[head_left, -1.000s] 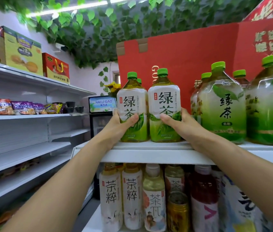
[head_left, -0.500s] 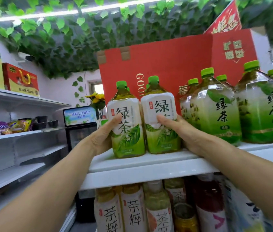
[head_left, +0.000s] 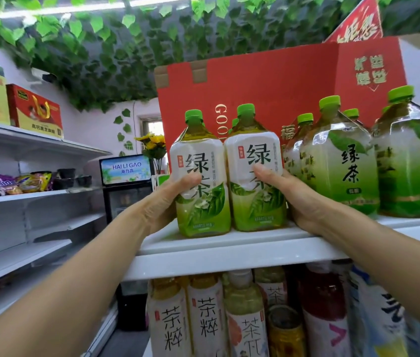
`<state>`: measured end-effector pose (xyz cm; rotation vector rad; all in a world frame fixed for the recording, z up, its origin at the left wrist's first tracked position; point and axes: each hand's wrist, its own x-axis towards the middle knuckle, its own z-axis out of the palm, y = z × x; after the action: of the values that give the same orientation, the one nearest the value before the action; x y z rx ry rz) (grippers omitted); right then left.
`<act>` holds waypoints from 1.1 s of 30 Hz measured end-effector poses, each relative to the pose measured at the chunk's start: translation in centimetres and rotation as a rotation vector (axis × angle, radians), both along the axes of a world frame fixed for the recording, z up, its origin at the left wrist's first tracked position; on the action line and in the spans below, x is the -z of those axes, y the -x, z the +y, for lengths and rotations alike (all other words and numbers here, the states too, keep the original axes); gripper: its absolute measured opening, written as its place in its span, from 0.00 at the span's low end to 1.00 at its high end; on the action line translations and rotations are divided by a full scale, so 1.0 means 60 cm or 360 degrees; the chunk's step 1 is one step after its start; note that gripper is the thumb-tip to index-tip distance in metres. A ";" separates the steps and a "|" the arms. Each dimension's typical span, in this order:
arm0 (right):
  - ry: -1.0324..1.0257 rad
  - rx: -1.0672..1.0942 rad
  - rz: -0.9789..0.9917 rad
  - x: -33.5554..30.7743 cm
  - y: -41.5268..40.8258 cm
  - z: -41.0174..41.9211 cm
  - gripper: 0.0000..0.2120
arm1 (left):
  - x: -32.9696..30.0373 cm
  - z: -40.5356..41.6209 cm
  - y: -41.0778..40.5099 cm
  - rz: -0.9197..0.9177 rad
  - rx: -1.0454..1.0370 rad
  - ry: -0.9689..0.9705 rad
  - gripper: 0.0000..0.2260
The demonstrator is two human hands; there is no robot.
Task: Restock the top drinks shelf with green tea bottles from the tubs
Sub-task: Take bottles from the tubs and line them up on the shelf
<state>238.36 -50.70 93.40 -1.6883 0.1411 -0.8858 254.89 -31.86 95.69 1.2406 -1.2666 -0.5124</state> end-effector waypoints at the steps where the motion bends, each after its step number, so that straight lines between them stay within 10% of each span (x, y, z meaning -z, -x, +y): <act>1: 0.0000 -0.0014 -0.0014 0.000 0.000 0.001 0.50 | 0.000 0.001 0.001 -0.0025 -0.0035 -0.0003 0.50; 23: 0.0382 0.0327 -0.0163 -0.002 0.027 0.061 0.28 | 0.026 -0.022 0.075 -0.0072 -0.1011 0.0411 0.65; 27: 0.0742 0.0473 0.0021 0.035 0.074 0.083 0.30 | 0.046 -0.028 0.154 -0.0505 -0.1573 0.0669 0.45; 33: 0.1283 0.1092 -0.0444 0.068 0.239 0.021 0.23 | 0.093 -0.134 0.309 -0.1048 -0.0939 0.0936 0.36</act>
<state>223.99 -49.43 89.32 -2.2667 0.1930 -1.8620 236.37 -39.91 90.14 1.2165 -1.3487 0.7083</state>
